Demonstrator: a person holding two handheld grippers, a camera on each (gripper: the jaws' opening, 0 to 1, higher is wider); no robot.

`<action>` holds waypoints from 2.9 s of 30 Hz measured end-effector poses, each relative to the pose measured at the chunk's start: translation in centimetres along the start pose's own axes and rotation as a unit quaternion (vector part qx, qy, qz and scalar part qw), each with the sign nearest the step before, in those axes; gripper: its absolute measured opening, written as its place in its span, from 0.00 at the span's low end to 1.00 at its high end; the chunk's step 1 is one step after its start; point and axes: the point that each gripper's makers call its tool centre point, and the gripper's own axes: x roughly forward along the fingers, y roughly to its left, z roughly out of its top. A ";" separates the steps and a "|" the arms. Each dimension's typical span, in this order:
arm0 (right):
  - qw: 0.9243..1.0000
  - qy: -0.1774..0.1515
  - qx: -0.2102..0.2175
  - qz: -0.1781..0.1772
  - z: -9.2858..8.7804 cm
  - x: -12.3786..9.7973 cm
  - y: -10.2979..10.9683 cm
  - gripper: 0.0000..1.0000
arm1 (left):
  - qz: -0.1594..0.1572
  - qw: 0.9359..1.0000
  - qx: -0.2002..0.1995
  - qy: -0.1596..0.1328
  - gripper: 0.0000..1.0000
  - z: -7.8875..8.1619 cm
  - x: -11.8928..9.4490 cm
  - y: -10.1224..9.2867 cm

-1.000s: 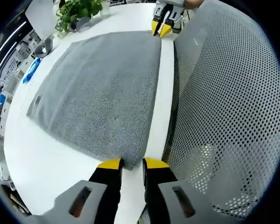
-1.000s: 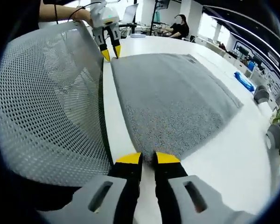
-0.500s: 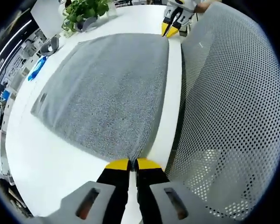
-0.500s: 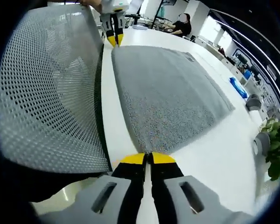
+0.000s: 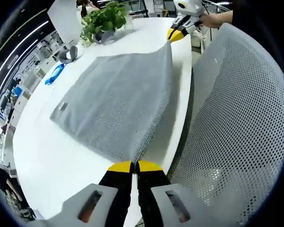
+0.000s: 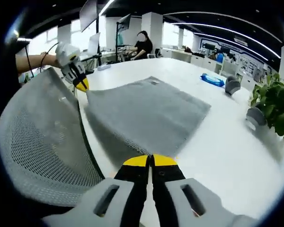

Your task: Fold the towel on the table until its edges align and the towel forms a compact rectangular stack.

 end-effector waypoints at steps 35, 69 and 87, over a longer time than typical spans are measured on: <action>0.996 -0.062 0.036 -0.048 7.0 -10.0 2.6 0.00 | 0.140 0.983 -0.062 -0.100 0.03 5.0 -11.2 0.1; 0.998 0.027 -0.013 -0.056 6.7 0.5 -7.1 0.00 | 0.140 0.989 -0.034 -0.043 0.02 7.1 -4.5 9.7; 0.996 0.083 0.018 -0.036 4.3 5.9 -10.7 0.00 | 0.095 0.995 -0.024 -0.013 0.02 5.7 2.1 13.5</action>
